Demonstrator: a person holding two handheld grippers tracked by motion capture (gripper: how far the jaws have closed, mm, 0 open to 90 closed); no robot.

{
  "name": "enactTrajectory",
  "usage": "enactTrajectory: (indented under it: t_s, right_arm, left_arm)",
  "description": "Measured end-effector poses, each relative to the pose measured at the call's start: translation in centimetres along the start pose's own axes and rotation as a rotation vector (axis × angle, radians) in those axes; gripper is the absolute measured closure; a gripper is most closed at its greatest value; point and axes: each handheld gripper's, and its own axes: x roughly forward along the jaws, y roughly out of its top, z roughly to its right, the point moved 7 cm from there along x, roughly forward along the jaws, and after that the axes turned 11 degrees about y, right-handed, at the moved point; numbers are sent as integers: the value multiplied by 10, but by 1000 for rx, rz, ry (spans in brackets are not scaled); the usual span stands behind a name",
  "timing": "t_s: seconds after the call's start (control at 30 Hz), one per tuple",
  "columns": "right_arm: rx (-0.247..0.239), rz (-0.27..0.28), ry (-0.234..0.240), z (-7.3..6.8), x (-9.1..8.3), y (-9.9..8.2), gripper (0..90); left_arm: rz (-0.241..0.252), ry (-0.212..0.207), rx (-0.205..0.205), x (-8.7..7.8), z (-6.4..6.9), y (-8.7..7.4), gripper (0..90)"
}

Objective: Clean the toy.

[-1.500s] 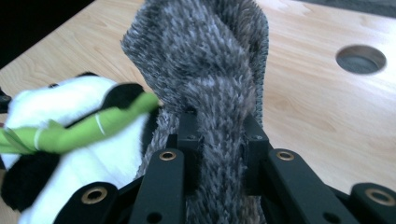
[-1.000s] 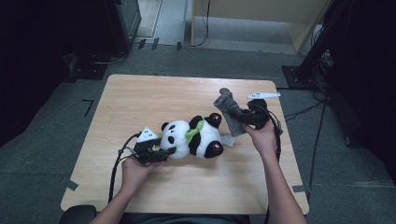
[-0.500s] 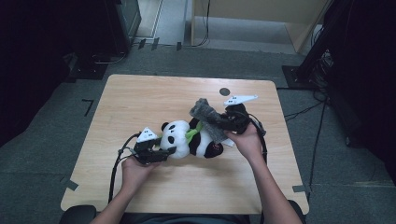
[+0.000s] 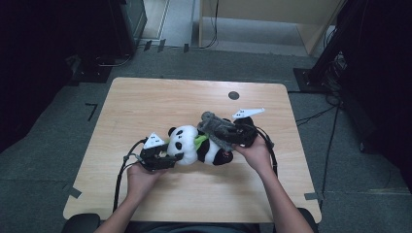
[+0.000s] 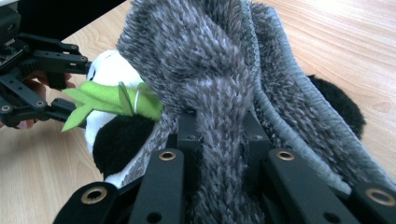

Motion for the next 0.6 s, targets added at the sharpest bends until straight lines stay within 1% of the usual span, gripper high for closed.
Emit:
enactTrajectory:
  t_s: [0.27, 0.3, 0.37, 0.43, 0.47, 0.53, 0.6]
  right_arm:
    - [8, 10, 11, 5, -8, -11, 762]
    - [21, 15, 12, 8, -11, -14, 762]
    - [27, 17, 11, 11, -13, -18, 762]
    - [30, 15, 9, 12, -13, -18, 762]
    - [39, 11, 6, 15, -15, -20, 761]
    - [45, 11, 4, 17, -15, -21, 760]
    - [55, 1, -13, 23, -18, -26, 758]
  left_arm:
    - [4, -5, -7, 0, 0, 0, 371]
    - [3, -6, -9, 0, -1, 0, 371]
    - [4, -10, -15, 1, -1, 0, 371]
    - [4, -11, -19, 1, -2, 1, 372]
    - [3, -13, -20, 1, -2, 1, 371]
    - [2, -18, -25, 1, -3, 1, 372]
    - [1, -23, -32, 2, -4, 2, 372]
